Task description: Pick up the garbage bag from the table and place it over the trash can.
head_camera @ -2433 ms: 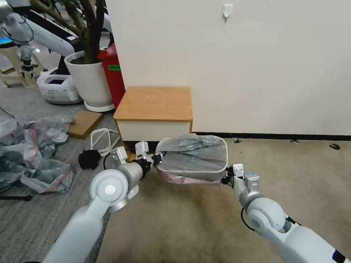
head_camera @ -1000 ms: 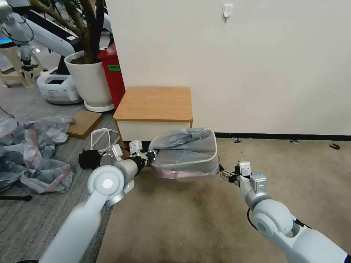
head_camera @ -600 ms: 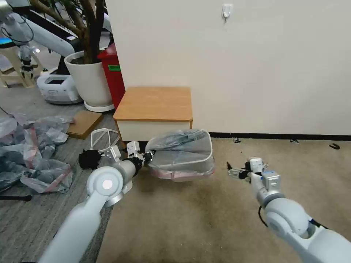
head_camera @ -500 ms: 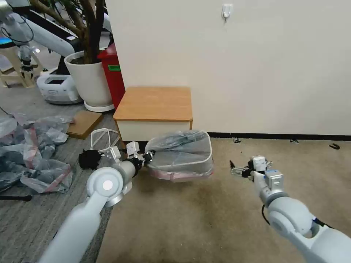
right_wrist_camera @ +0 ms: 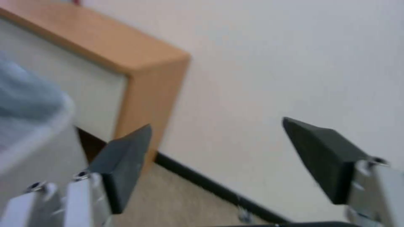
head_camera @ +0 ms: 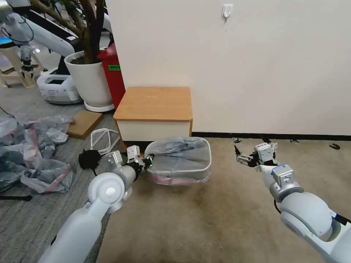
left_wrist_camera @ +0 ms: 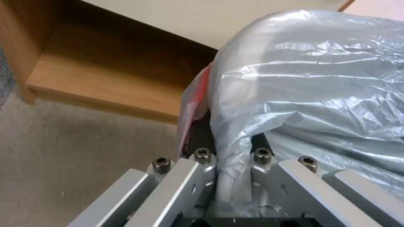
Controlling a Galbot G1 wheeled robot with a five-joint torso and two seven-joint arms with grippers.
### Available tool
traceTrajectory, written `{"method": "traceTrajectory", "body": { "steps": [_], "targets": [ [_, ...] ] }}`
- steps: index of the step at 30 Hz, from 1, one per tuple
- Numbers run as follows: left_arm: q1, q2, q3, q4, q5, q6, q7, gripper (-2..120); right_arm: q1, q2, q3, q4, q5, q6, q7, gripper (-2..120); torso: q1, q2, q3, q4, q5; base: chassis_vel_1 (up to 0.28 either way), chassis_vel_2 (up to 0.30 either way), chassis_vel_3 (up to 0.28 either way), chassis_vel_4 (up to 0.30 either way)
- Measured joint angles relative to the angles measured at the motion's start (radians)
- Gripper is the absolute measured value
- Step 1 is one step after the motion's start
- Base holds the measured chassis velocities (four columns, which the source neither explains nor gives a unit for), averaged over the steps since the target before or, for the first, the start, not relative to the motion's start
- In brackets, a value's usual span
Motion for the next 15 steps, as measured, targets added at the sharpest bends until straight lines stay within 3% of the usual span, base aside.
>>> {"method": "traceTrajectory", "body": {
  "steps": [7,13,15],
  "targets": [
    [-0.003,0.002,0.039,0.003,0.106,0.001,0.034,3,0.011,-0.059,0.0,0.032,-0.019,0.083,-0.143,54,0.0,0.0,0.0,0.0,0.0,0.0,0.0,0.0,0.0],
    [-0.012,-0.001,0.078,0.009,0.189,-0.001,0.064,3,0.015,-0.107,-0.018,0.067,-0.018,0.078,-0.262,36,0.0,0.0,0.0,0.0,0.0,0.0,0.0,0.0,0.0],
    [-0.016,-0.004,0.096,0.011,0.231,-0.005,0.08,3,0.018,-0.142,-0.034,0.081,-0.018,0.066,-0.334,25,0.0,0.0,0.0,0.0,0.0001,0.0,0.0,0.0,0.0]
  ]
}}
